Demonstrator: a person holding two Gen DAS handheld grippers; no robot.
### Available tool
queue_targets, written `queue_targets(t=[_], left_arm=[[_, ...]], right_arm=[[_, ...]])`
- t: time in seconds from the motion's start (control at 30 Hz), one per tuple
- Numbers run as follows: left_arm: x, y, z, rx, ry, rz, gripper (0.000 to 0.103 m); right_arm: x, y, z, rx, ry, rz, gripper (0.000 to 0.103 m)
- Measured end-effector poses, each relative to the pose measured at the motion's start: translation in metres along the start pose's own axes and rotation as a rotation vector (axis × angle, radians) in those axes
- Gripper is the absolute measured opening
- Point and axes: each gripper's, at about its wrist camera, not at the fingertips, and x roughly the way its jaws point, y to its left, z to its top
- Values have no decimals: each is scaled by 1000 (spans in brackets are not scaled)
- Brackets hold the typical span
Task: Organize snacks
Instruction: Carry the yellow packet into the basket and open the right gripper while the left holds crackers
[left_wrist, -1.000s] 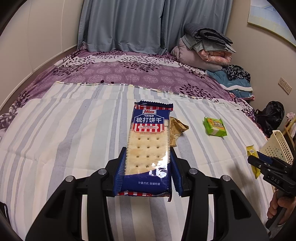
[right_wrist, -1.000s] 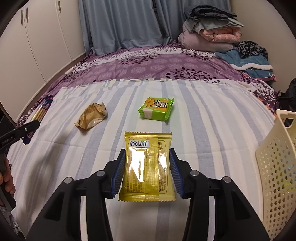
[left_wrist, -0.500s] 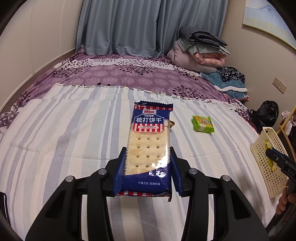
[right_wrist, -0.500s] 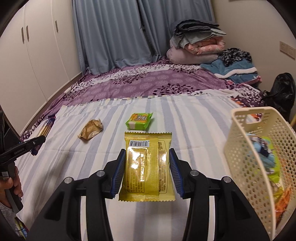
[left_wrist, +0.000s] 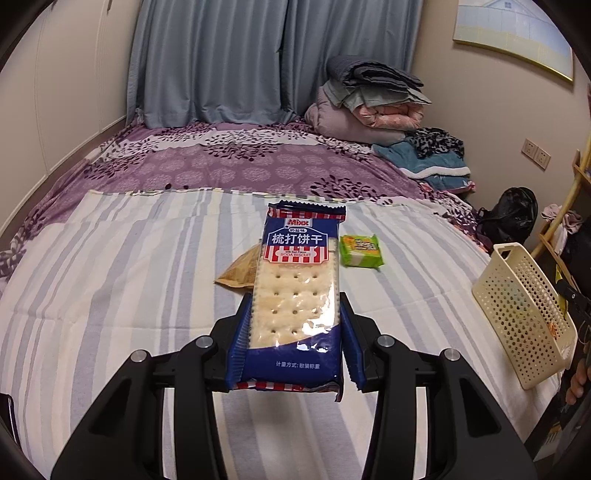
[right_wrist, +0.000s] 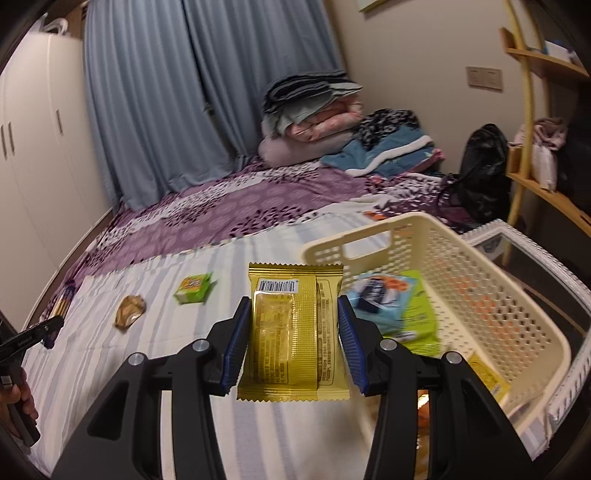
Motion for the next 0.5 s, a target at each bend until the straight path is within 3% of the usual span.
queue_targets(t=[0.5], left_arm=[[-6, -70, 14, 105, -19, -68, 45]], right_arm=[[-15, -97, -19, 163, -13, -150, 48]])
